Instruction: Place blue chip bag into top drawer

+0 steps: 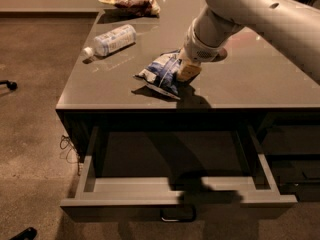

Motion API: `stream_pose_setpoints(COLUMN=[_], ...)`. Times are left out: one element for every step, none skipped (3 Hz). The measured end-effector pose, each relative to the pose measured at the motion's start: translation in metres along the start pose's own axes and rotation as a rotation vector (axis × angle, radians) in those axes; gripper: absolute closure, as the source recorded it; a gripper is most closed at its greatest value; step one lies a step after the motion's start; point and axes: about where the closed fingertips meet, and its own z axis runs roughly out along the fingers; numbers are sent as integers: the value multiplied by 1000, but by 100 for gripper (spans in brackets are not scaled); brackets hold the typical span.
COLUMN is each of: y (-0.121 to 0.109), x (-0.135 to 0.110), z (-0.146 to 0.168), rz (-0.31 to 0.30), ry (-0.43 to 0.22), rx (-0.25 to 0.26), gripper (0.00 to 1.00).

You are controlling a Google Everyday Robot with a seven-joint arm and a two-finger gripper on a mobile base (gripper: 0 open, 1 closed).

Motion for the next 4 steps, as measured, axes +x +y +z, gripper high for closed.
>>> stream_pose_setpoints(y=[5, 13, 21, 58], x=[2, -2, 0, -2], z=[-6, -44, -90, -129], rz=[17, 35, 48, 55], ry=[-12, -79, -114, -149], rx=[7, 62, 118, 72], gripper=[73, 100, 100, 100])
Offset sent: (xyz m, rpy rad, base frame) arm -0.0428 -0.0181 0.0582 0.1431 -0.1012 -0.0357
